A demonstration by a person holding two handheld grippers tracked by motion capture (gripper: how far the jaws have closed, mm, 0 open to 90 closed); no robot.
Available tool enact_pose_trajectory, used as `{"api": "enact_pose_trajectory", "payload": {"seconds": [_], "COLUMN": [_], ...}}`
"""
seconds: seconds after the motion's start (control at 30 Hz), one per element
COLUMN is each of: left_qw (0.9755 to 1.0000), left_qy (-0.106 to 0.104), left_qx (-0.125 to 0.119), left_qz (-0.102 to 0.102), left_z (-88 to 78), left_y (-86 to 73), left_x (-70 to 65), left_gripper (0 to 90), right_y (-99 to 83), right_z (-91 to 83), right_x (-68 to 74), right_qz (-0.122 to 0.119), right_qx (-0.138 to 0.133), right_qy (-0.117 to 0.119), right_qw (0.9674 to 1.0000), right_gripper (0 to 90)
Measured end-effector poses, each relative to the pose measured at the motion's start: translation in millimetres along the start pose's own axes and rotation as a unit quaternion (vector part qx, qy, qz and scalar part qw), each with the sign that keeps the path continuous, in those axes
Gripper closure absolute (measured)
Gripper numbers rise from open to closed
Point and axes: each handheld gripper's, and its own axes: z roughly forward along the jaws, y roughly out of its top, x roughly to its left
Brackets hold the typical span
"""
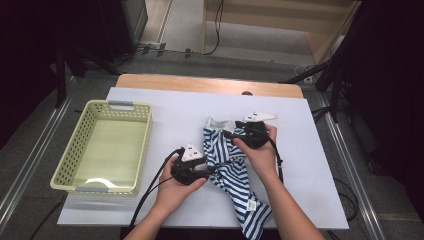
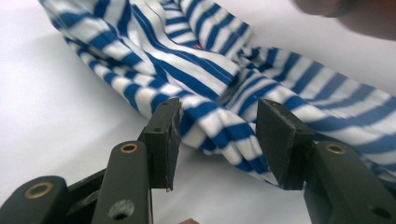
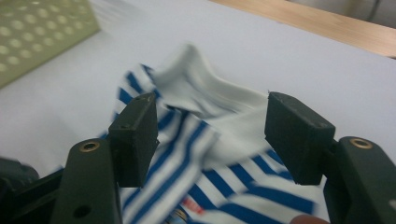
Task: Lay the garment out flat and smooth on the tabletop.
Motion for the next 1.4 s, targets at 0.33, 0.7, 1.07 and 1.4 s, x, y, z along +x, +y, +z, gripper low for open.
{"api": "enact_pose_trajectory", "payload": {"seconds": [0.33, 0.7, 1.07, 1.4], "left_qw": [0.9995, 0.9988, 0.9993, 0.9994], "left_qy": [0.027, 0.034, 0.014, 0.009], "left_qx": [0.008, 0.022, 0.025, 0.025], "left_qz": [-0.017, -0.027, -0.023, -0.024], "left_z": [8.2, 17.3, 20.5, 22.8], "left_y": [0.8, -1.4, -1.1, 1.0], "left_x": [8.5, 11.5, 9.9, 8.4], "left_gripper": [49.0, 53.7, 70.4, 75.1], "right_y": [-36.6, -44.5, -46.6, -53.2], "right_z": [-6.3, 21.6, 20.4, 4.0], "right_x": [-38.5, -28.1, -20.4, -29.6], "right_qz": [0.042, 0.031, 0.01, 0.013], "right_qx": [0.052, 0.087, 0.076, 0.067], "right_qy": [-0.049, -0.044, -0.035, -0.04], "right_qw": [0.9965, 0.9947, 0.9964, 0.9969], "right_gripper": [33.5, 36.9, 77.6, 86.3]}}
